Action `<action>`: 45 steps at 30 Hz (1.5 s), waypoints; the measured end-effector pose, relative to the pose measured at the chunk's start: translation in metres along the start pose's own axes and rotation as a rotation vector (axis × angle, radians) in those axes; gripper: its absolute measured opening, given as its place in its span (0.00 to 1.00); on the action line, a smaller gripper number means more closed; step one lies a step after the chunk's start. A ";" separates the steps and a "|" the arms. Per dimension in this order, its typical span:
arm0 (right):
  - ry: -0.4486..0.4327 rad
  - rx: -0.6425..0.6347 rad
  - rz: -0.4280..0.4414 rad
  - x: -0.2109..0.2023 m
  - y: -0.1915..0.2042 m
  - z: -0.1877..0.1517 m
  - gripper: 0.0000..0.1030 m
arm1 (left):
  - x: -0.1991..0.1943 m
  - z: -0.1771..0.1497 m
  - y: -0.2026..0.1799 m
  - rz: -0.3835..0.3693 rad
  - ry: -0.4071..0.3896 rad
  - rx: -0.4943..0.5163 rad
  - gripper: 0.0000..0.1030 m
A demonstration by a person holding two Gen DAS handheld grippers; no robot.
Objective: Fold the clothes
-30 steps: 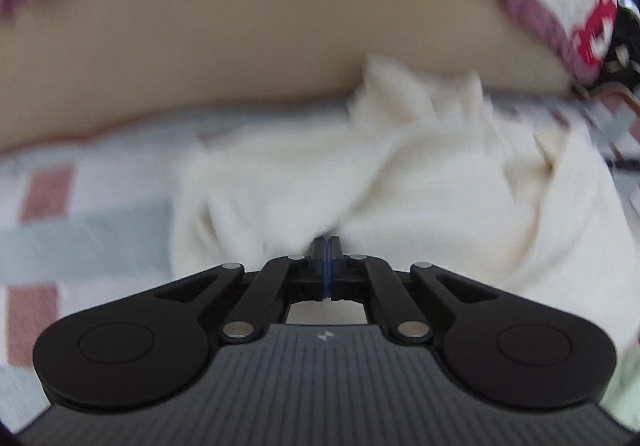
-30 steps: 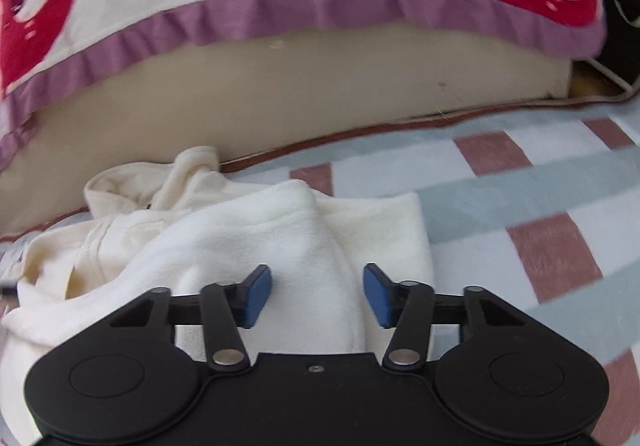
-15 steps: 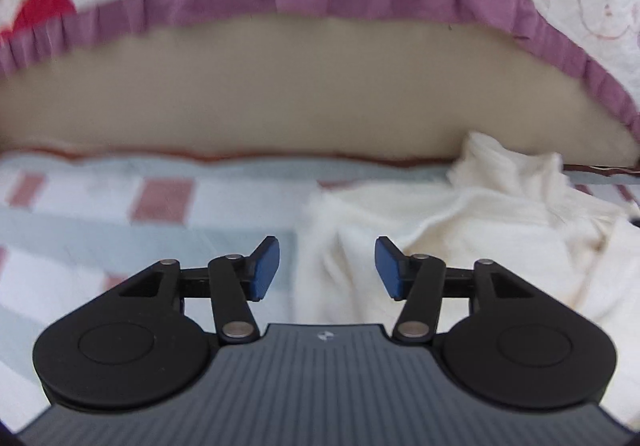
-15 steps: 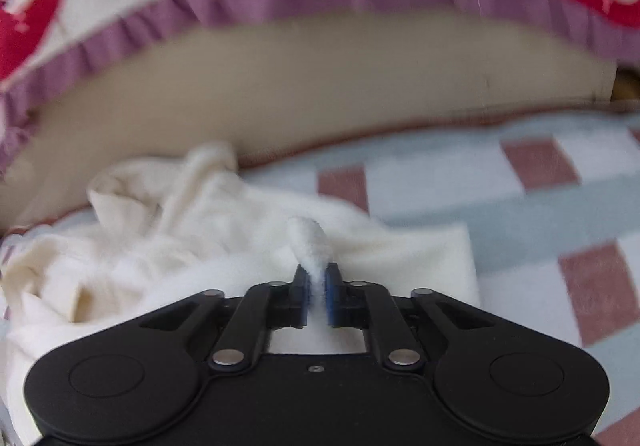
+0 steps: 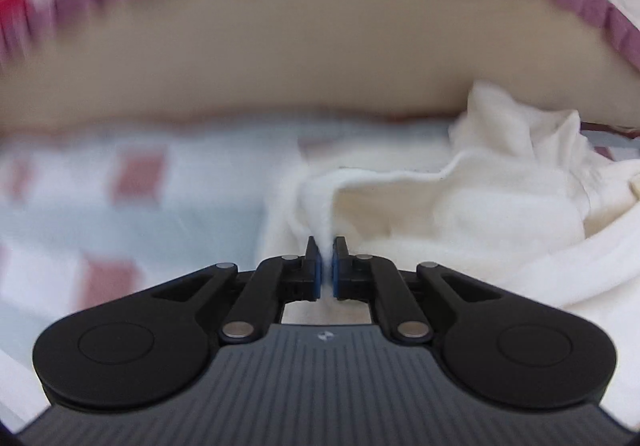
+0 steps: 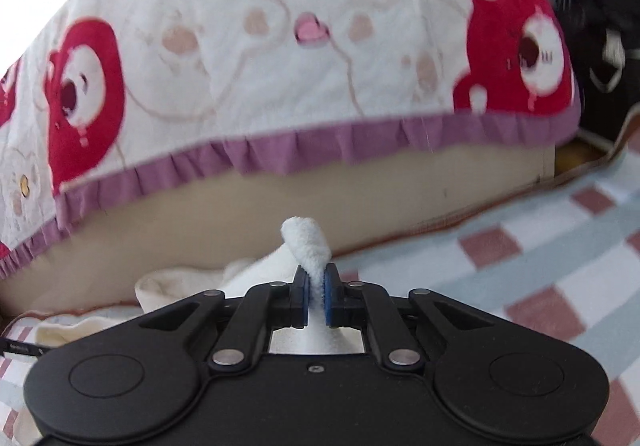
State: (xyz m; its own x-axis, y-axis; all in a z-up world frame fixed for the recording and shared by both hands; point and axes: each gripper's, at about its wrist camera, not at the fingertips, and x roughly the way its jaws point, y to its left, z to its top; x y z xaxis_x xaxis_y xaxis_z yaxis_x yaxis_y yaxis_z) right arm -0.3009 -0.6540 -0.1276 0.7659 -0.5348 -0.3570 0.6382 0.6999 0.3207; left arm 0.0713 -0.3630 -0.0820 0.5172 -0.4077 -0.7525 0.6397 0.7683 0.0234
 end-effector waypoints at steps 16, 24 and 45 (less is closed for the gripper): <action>0.180 -0.167 -0.242 0.113 -0.004 0.014 0.07 | 0.026 0.020 0.008 0.027 -0.130 0.043 0.63; 0.152 -0.139 -0.149 0.097 -0.013 0.016 0.08 | 0.069 -0.009 -0.045 0.127 -0.134 0.539 0.77; 0.216 0.015 -0.284 0.073 -0.036 0.036 0.51 | 0.049 0.000 -0.028 0.328 -0.061 0.266 0.96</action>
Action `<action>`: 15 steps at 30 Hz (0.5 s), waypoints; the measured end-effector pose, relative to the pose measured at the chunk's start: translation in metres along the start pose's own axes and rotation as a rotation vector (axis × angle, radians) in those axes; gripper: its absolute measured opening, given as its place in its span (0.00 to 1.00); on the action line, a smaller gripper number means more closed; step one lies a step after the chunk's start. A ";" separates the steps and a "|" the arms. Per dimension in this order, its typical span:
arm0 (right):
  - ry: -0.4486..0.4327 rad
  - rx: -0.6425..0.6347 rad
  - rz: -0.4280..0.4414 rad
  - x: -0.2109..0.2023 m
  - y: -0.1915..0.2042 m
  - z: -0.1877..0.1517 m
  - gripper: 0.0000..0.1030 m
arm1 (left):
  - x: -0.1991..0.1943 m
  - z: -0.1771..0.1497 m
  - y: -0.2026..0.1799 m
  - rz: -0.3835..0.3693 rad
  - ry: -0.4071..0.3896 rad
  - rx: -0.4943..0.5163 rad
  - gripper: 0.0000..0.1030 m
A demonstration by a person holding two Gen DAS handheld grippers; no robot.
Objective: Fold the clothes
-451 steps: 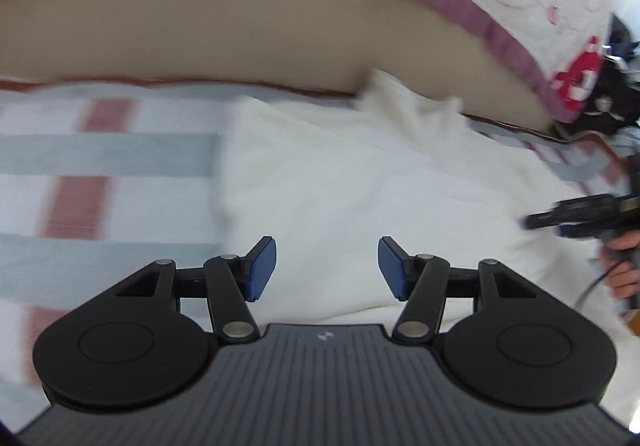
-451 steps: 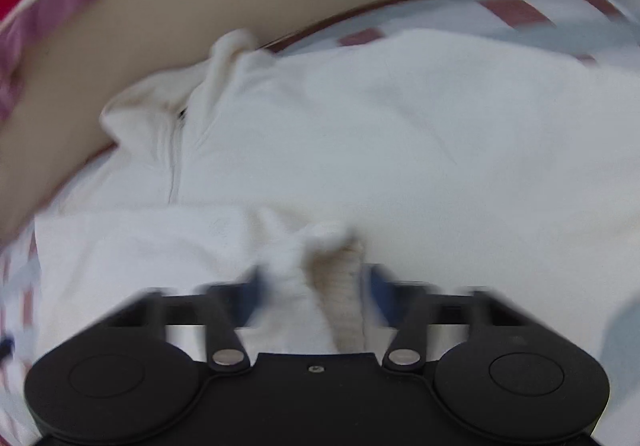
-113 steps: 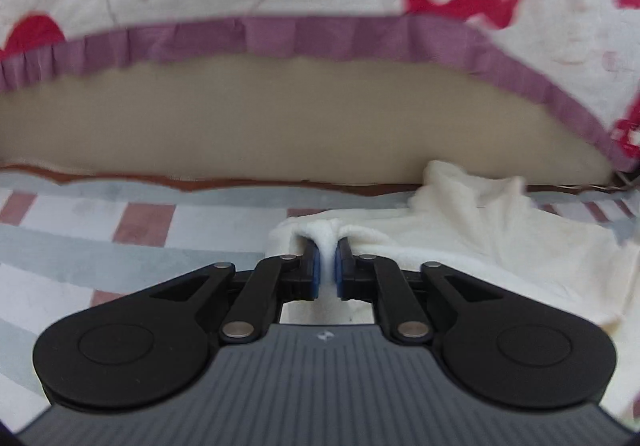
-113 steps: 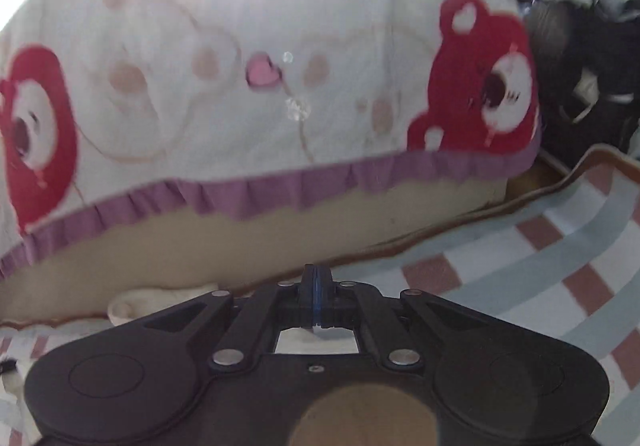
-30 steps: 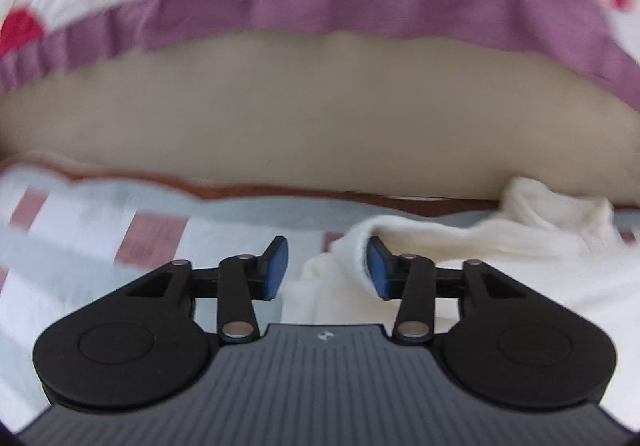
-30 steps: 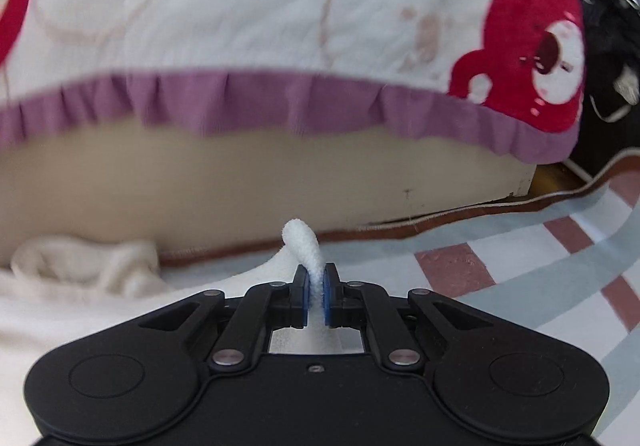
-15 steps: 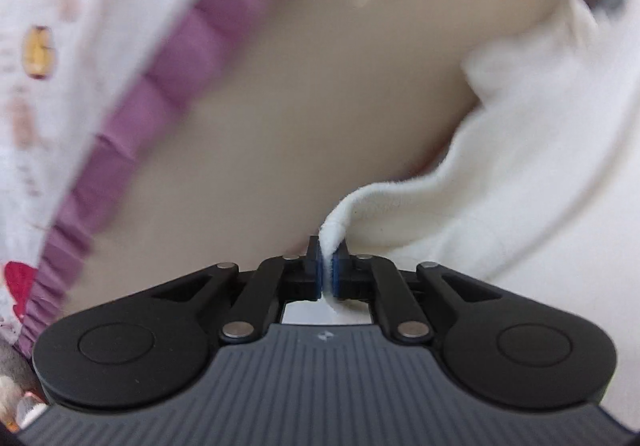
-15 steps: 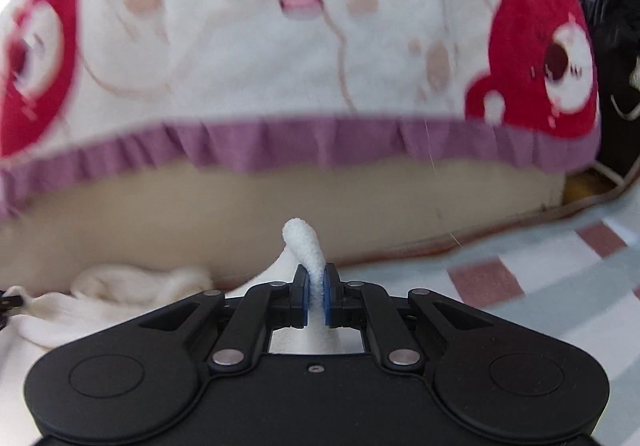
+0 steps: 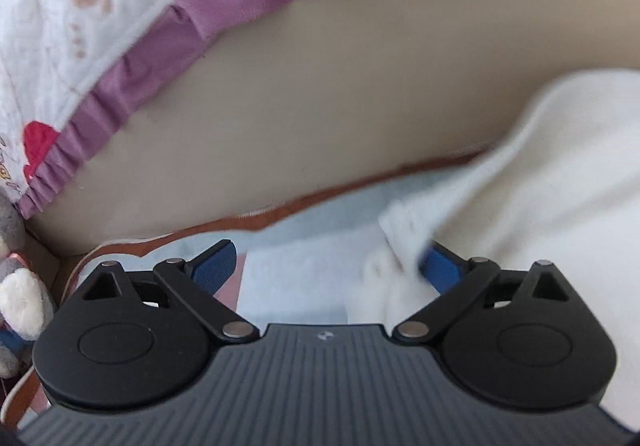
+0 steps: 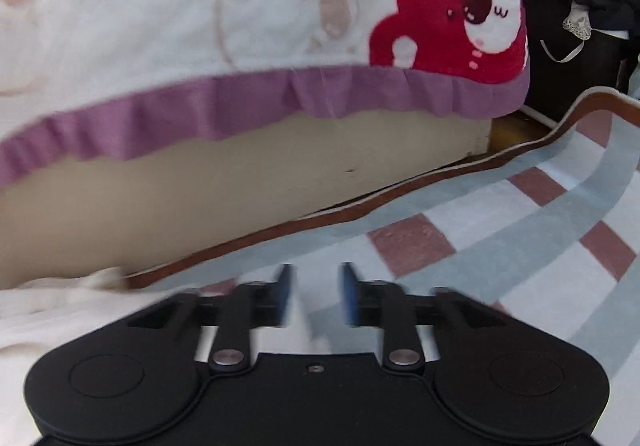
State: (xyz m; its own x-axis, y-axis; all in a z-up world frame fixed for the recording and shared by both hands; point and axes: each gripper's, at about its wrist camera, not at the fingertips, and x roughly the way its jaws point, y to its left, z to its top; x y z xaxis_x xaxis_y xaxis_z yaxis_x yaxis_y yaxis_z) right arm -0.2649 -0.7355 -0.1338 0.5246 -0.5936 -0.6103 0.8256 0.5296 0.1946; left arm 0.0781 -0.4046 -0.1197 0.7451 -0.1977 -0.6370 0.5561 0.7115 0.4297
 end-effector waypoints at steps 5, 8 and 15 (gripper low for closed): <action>0.037 0.079 0.190 -0.085 -0.031 -0.028 0.51 | -0.040 -0.054 0.010 -0.150 -0.003 0.033 0.97; 0.089 0.151 0.245 -0.119 -0.049 -0.058 0.51 | -0.054 -0.081 0.013 -0.143 0.059 0.082 0.97; 0.275 0.365 0.257 -0.142 -0.076 -0.128 0.52 | -0.082 -0.134 0.046 -0.274 0.197 -0.255 0.98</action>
State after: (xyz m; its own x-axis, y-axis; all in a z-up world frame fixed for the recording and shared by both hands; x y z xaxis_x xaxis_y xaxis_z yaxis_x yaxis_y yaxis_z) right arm -0.4288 -0.6141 -0.1607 0.6863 -0.2653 -0.6772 0.7219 0.3626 0.5895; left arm -0.0071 -0.2650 -0.1336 0.4838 -0.2883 -0.8263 0.5968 0.7993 0.0706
